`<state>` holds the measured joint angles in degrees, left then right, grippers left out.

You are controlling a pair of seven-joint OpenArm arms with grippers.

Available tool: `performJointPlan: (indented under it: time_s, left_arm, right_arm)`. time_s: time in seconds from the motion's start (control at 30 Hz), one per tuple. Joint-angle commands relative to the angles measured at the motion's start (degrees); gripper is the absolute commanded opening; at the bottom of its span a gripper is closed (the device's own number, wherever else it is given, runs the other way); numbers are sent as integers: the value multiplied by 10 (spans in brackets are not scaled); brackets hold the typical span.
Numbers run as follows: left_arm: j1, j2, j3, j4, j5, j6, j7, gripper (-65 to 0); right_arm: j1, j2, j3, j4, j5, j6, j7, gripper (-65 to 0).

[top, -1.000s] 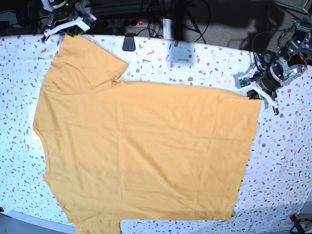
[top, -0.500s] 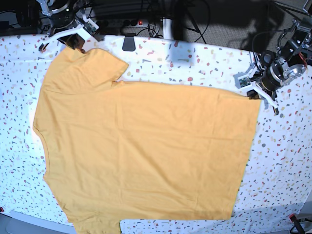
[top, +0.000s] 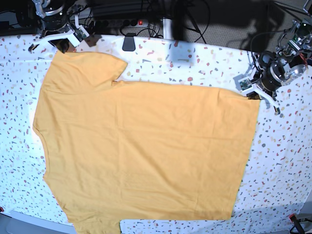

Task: Fold the T-shirt properly
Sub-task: 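Grasp the shoulder edges of the yellow shirt with both grippers, then lift the shoulders and fold them toward the hem with both grippers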

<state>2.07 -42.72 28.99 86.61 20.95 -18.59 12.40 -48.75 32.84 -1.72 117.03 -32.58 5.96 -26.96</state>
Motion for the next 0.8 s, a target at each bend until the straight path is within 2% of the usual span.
performJointPlan:
  time_s: [0.0, 0.37, 0.57, 0.7, 0.77]
  left_arm:
    - [-5, -10, -3, 4, -2, 2, -5, -650]
    - [-33, -10, -3, 4, 0, 2, 0, -650]
    - [-66, -10, -3, 4, -4, 2, -1, -650]
    - [-82, -9, -3, 4, -81, 2, 0, -650]
    - [-83, -8, -3, 4, -95, 2, -1, -650]
  right_arm:
    - [1, 5, 2, 12, -3, -21, 3, -650]
    - [108, 5, 2, 12, 94, -24, -1, -650]
    - [165, 3, 2, 12, 108, -23, -1, -650]
    - [188, 3, 2, 12, 136, -23, -9, -650]
    - [196, 2, 2, 12, 147, -23, -9, -650]
